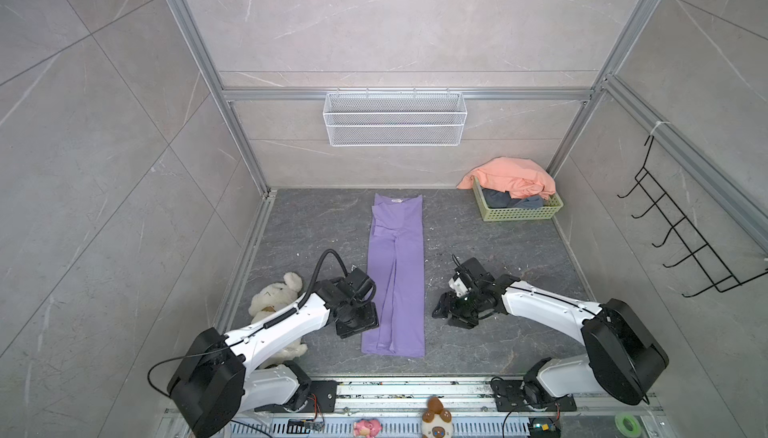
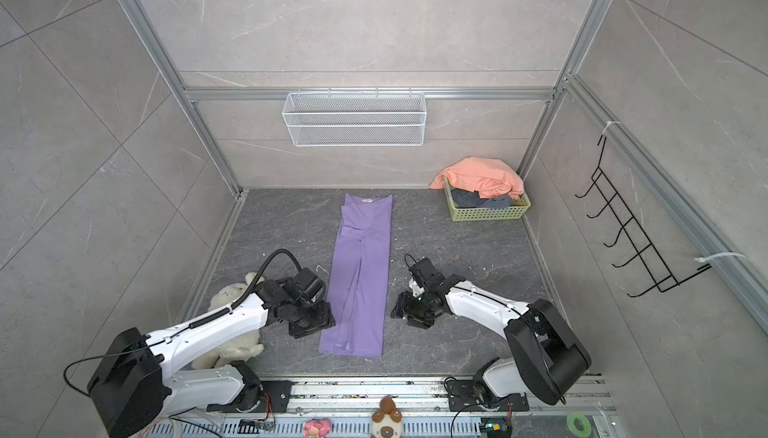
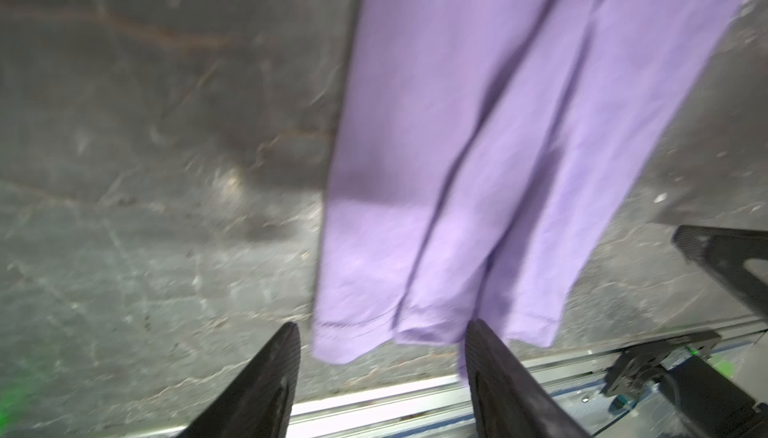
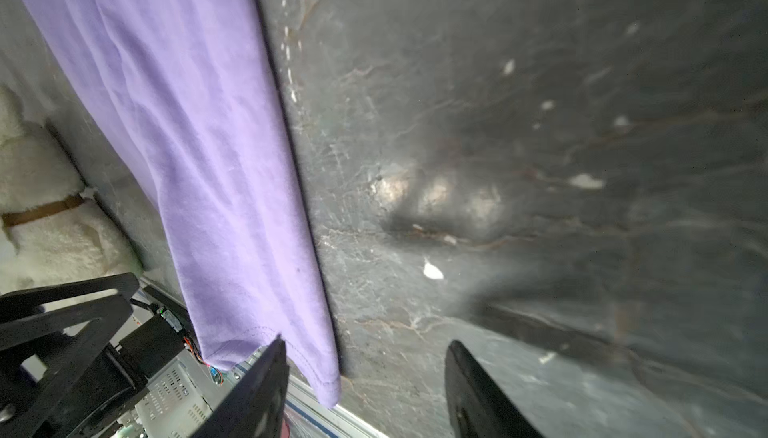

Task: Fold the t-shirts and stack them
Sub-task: 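Grasp the near end with both grippers and fold it toward the collar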

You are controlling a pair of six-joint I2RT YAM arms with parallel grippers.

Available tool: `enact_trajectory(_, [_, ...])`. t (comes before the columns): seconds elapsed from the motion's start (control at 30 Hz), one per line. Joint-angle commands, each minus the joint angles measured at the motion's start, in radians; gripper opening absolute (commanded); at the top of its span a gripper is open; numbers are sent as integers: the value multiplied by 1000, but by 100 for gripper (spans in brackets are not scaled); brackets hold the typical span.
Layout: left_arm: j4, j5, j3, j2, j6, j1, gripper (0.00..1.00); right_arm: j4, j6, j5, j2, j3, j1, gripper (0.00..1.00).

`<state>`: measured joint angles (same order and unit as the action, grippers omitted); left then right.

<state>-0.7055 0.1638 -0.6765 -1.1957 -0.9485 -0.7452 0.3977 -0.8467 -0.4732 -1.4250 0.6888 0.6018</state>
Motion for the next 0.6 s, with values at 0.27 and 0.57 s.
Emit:
enact_trajectory(0.27, [101,143,130,25,-22,12,61,-196,-227,-38,-32,-137,209,61])
enact_trajectory(0.57, [158,184,171,5,-9,28,47,-272,-359,28,-72,-193,332,58])
